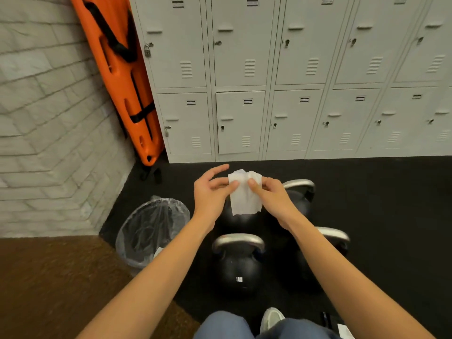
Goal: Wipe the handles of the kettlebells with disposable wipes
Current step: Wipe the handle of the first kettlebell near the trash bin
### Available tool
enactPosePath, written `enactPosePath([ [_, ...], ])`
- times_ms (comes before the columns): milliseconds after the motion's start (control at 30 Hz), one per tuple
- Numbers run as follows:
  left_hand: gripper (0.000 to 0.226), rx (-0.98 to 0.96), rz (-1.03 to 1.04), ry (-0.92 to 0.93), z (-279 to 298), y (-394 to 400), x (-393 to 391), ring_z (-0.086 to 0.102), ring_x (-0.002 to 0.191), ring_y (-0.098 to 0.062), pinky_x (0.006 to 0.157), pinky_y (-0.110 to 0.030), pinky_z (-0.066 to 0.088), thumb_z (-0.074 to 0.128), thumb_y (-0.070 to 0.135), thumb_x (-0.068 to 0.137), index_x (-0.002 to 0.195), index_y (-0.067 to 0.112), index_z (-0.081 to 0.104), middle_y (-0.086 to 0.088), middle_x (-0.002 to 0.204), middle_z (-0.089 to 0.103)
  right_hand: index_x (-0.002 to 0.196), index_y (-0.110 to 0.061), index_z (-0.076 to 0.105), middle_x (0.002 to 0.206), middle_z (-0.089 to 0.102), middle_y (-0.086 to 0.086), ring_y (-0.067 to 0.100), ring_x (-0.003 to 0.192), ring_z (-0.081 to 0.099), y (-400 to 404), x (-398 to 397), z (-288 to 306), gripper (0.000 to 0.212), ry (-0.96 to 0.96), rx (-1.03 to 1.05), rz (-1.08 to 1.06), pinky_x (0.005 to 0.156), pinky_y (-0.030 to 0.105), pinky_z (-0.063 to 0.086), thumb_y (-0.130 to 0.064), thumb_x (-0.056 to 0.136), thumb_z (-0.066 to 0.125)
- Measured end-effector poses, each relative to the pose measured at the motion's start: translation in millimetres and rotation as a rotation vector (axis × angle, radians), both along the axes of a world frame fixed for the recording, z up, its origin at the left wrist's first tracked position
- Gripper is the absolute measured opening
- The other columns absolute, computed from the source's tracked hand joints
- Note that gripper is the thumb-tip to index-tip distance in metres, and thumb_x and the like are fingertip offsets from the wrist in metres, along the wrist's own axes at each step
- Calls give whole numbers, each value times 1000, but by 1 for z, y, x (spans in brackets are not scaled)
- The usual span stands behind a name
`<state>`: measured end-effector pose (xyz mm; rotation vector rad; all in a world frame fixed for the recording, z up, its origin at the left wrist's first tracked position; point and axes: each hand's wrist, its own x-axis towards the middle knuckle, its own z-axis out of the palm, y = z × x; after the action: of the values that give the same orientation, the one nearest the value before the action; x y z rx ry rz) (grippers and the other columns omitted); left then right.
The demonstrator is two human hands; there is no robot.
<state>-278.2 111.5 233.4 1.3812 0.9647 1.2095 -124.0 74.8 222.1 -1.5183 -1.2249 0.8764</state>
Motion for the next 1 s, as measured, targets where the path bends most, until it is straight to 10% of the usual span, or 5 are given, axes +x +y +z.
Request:
enactPosePath([
  [133, 32, 48, 48, 145, -2, 14, 12, 67, 95, -9, 74, -18, 53, 78, 17, 78, 109, 20, 72, 8, 99, 72, 114, -9, 66, 130, 45, -5, 9, 115, 49, 12, 9, 3, 36, -34, 119, -88, 81, 13, 45, -33, 88, 68],
  [367, 19, -53, 35, 49, -10, 46, 40, 68, 93, -19, 70, -23, 57, 73, 22, 84, 98, 10, 70, -7, 95, 70, 92, -10, 76, 106, 73, 0, 17, 99, 69, 44, 30, 4, 24, 127, 276, -177, 84, 39, 59, -29, 78, 79],
  [567, 17, -127, 20, -135, -21, 83, 60, 72, 92, -20, 77, -38, 60, 71, 14, 85, 100, 8, 66, -7, 95, 73, 112, -16, 49, 98, 73, 12, 22, 88, 73, 90, 42, -14, 50, 280, 228, -112, 71, 29, 59, -24, 75, 82],
  [767, 16, -134, 97, -111, -51, 141, 78, 70, 90, -15, 66, -25, 58, 72, 14, 85, 99, 10, 68, -3, 93, 73, 117, -12, 65, 109, 70, 9, 24, 104, 68, 149, 51, -55, 55, 305, 16, 120, 88, 41, 57, -52, 79, 68],
  [1000, 14, -169, 211, -90, -136, 192, 82, 71, 85, -11, 74, -23, 56, 59, 20, 94, 103, 14, 68, 0, 92, 73, 91, -15, 68, 89, 69, 5, 20, 85, 67, 204, 59, -114, 22, 35, 7, -181, 77, 35, 57, -36, 90, 65],
])
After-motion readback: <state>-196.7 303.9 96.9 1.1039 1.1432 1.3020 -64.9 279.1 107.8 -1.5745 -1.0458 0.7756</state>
